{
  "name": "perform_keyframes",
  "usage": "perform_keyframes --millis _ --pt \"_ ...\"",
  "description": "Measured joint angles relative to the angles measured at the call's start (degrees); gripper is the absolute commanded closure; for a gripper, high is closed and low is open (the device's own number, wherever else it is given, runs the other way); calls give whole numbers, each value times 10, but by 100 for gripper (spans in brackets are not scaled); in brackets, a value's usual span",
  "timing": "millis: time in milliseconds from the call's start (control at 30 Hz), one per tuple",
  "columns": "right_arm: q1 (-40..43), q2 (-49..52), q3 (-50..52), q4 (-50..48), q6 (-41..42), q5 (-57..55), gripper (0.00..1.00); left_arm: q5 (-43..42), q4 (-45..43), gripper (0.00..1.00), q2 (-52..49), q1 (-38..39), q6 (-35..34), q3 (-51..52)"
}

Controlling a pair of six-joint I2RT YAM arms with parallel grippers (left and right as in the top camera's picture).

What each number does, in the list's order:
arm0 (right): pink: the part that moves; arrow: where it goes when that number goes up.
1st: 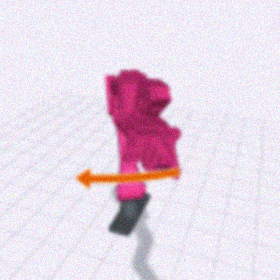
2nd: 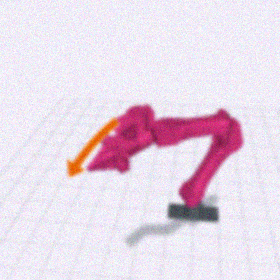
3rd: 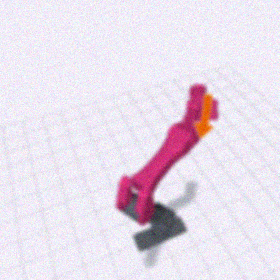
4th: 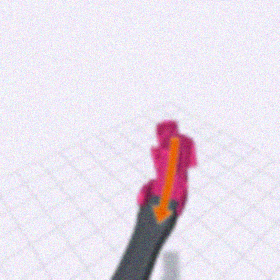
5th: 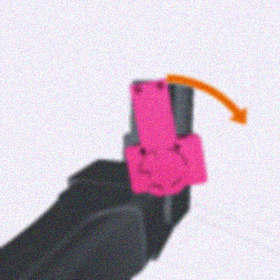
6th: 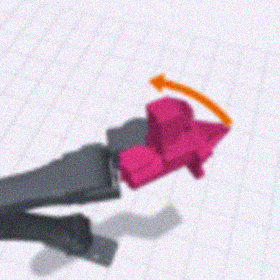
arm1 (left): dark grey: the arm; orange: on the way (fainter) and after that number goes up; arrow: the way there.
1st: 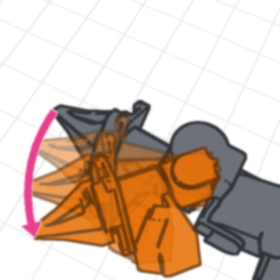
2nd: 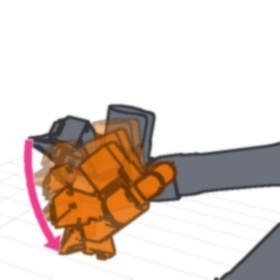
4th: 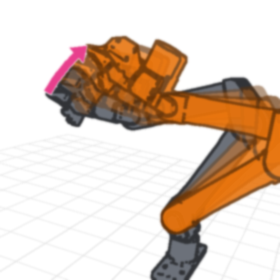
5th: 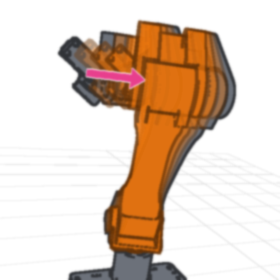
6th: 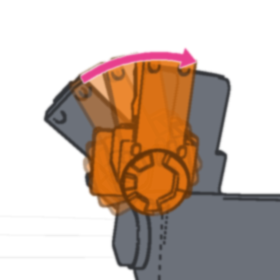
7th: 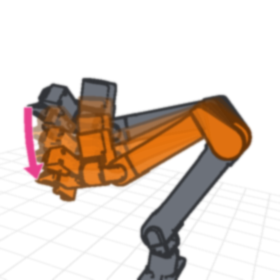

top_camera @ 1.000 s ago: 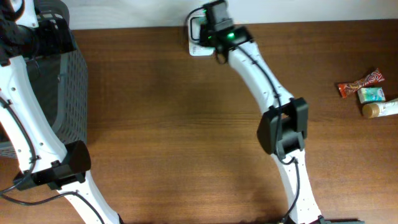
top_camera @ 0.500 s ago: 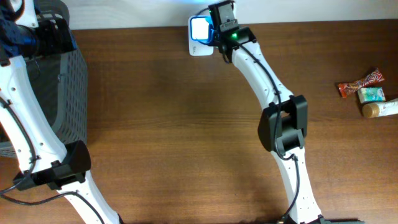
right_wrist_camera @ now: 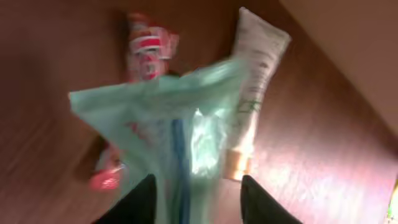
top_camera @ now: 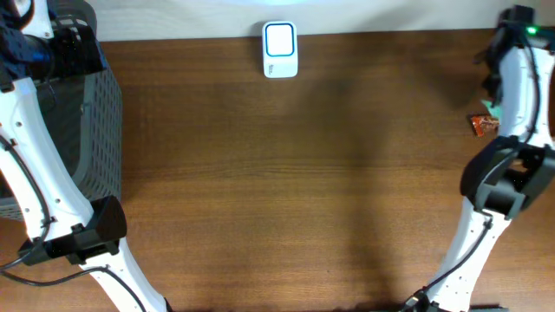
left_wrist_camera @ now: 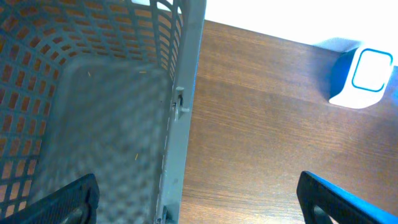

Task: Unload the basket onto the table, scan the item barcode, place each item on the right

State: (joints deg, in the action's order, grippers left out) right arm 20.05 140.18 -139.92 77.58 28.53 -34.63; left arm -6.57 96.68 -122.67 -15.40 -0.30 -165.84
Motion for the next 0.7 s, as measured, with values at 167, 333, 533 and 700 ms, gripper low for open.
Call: perform_keyframes --millis 167,333,533,700 --pt "61 0 0 39 -3 24 1 0 0 1 0 0 0 0" --pt "72 -25 5 72 -17 66 1 0 0 1 0 0 0 0" --pt "24 -282 7 147 -18 136 1 0 0 1 0 0 0 0" --pt "-81 -441 3 194 -29 153 1 0 0 1 0 0 0 0"
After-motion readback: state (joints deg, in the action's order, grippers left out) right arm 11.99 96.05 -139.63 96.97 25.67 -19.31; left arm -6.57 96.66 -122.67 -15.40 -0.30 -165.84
